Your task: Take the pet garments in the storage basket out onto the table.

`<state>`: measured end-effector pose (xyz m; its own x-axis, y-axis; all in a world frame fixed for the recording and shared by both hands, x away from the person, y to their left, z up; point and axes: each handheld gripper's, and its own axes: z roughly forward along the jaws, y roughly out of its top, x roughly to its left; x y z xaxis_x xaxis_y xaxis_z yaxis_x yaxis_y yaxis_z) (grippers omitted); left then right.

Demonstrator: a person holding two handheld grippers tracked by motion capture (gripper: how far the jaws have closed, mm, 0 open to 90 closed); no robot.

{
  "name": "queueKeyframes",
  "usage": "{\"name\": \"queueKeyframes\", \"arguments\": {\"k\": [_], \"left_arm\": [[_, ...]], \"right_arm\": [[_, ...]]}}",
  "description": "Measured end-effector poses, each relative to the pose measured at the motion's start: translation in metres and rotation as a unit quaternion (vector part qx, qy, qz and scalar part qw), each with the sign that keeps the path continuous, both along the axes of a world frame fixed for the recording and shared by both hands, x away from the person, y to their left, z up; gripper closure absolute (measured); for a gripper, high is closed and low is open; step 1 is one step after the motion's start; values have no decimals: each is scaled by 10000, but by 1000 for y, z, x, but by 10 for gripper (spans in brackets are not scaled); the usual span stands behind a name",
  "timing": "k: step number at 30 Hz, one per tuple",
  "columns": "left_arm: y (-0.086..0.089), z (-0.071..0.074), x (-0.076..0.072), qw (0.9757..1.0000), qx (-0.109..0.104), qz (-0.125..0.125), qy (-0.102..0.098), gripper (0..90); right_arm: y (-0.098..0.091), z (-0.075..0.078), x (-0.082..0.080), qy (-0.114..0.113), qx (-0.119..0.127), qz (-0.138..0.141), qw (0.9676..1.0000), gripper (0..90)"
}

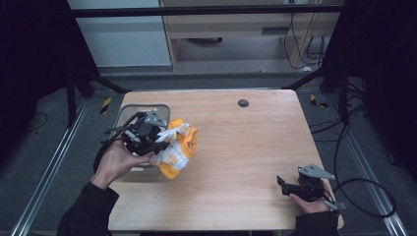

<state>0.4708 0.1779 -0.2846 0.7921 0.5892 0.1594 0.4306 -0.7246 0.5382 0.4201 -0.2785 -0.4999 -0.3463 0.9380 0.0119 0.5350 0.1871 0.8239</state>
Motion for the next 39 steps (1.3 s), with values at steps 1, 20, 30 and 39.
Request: {"name": "queueKeyframes", "arguments": {"k": [1, 20, 30, 39], "left_arm": [[-3, -1, 0, 10000, 14, -42, 8, 752], [-46, -18, 4, 9983, 95, -546, 186, 752], [-73, -35, 6, 9962, 171, -800, 286, 752], [-91, -48, 8, 9940, 235, -1001, 359, 751]], "right_arm": [[0, 0, 0, -2, 6, -3, 10000, 124], [-2, 1, 0, -66, 22, -40, 10000, 123], [-4, 1, -1, -91, 21, -55, 9999, 123], [-4, 1, -1, -114, 13, -47, 9999, 123]]}}
